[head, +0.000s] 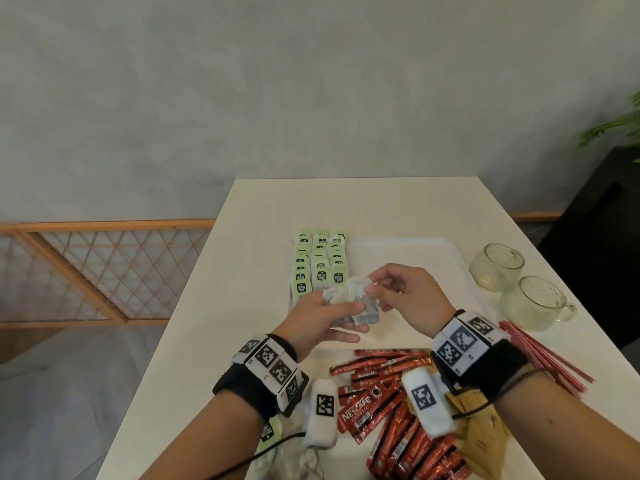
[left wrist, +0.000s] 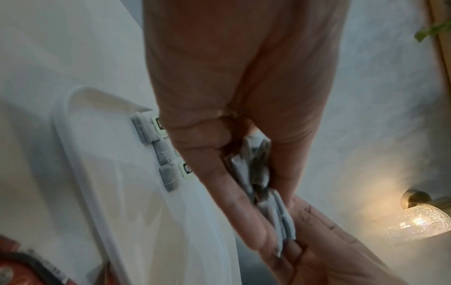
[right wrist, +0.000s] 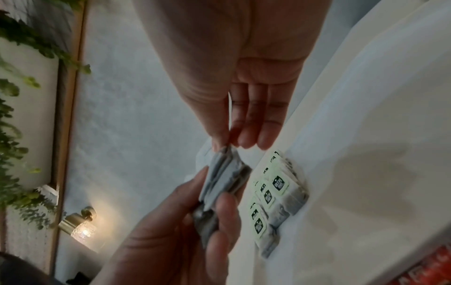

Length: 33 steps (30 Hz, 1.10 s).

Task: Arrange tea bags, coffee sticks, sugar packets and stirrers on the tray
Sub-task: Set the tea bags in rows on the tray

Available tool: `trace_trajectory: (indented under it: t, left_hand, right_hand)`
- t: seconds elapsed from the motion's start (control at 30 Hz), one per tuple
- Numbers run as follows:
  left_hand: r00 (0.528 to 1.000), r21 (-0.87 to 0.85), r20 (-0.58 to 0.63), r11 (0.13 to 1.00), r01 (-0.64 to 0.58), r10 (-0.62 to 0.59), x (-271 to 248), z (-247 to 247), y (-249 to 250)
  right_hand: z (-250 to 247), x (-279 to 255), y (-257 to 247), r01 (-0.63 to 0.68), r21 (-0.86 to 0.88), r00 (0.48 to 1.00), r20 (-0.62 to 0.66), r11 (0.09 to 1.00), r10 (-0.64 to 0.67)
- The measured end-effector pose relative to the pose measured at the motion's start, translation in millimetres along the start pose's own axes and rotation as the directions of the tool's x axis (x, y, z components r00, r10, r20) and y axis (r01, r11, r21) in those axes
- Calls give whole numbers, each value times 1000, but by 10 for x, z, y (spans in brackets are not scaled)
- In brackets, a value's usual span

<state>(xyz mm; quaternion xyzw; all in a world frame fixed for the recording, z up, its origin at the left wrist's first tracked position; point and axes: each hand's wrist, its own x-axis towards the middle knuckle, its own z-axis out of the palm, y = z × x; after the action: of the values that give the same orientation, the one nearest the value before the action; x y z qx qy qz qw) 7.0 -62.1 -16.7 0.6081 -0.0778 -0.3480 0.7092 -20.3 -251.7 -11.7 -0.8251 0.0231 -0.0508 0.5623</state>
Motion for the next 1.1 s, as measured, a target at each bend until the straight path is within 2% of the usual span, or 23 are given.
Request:
trace_trajectory:
  t: [0.2, 0.37, 0.47, 0.63, 0.77, 0.87, 0.93, 1.0, 1.1]
  left_hand:
    - [998, 44, -55, 999, -13, 16, 58, 40, -14]
    - [992, -13, -124, 1000, -7, 6, 86, 43, 5]
    - [989, -46, -150, 999, -7, 0, 102, 22, 15]
    - [991, -121, -124, 992, 29, -44, 98, 20, 12]
    - [991, -132, -119, 990, 52, -68, 77, -1, 10]
    - [986, -175, -146, 983, 54, -80, 74, -32, 19]
    - [981, -174, -190, 985, 5, -39, 57, -36, 15]
    - [952, -109, -299, 988, -106, 69, 46, -27, -6]
    - [880, 87, -412, 972, -220, 236, 59, 19, 3]
  right_hand:
    - [-13, 15, -14, 40, 51, 998, -60, 998, -37]
    - [-45, 30, 0, 41, 96, 993, -110, 995, -30]
    - [-37, 26, 2, 25, 183, 990, -144, 983, 2]
    - [19, 39, -28, -33, 333, 991, -108, 942, 73]
    - [20, 47, -50, -42, 296, 999, -10, 954, 47]
    - [22, 42, -61, -2, 259, 995, -96, 966, 28]
    - [14, 44, -57, 16, 261, 977, -208, 965, 40]
    - [-8, 55, -30, 6, 195, 953, -297, 981, 53]
    - [5, 47, -6, -27, 39, 957, -288, 999, 37]
